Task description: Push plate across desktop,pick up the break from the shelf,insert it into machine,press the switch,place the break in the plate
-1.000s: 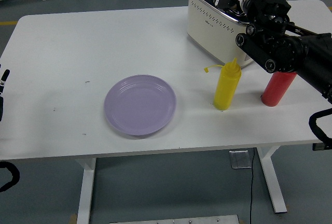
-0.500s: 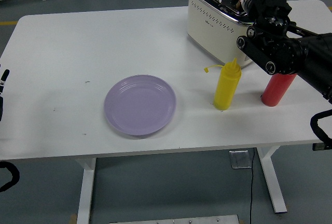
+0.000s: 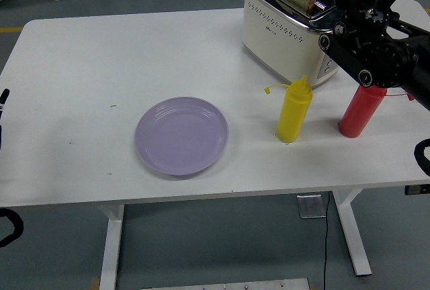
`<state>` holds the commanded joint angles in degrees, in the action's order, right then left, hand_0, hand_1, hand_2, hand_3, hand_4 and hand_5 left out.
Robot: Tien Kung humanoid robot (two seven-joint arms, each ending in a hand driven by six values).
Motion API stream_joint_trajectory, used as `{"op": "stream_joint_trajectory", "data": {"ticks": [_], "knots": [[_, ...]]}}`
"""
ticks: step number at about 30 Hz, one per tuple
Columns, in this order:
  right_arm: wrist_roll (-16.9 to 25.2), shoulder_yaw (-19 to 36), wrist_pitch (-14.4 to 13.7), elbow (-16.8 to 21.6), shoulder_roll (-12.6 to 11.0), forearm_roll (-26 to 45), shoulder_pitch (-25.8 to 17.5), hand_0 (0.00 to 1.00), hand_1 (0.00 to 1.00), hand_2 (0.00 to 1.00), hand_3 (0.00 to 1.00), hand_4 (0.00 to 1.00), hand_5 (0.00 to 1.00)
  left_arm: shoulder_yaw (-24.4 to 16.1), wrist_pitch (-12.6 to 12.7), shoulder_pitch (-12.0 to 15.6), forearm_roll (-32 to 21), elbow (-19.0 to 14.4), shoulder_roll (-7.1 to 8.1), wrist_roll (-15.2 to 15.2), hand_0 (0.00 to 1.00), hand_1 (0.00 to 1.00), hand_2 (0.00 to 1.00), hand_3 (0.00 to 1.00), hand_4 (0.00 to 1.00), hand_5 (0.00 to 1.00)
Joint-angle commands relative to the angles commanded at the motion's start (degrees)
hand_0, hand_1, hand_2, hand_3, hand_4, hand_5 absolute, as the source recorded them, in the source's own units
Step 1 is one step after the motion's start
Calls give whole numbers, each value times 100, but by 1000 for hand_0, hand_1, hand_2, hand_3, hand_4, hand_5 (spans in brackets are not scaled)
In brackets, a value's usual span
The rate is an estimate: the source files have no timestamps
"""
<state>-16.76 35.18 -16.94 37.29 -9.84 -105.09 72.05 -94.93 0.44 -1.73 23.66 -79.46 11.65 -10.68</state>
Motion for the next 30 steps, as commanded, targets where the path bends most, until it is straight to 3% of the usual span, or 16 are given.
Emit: {"op": "stream_joint_trajectory", "data": {"ticks": [17,22,30], "knots": [[-199,931,-210,2071,-829,-73,-46,176,274,366,483,273,46,-25,6,20,1,-8,16,-5,815,861,922,848,647,998],[-257,768,8,2773,-1015,408,-56,179,271,364,481,261,45,-22,7,21,1,-6,15,-5,814,861,922,848,647,998],[-279,415,513,3778,-1089,1231,-51,175,269,360,477,247,42,-23,6,26,-3,-3,12,-7,815,861,922,848,647,998]]}}
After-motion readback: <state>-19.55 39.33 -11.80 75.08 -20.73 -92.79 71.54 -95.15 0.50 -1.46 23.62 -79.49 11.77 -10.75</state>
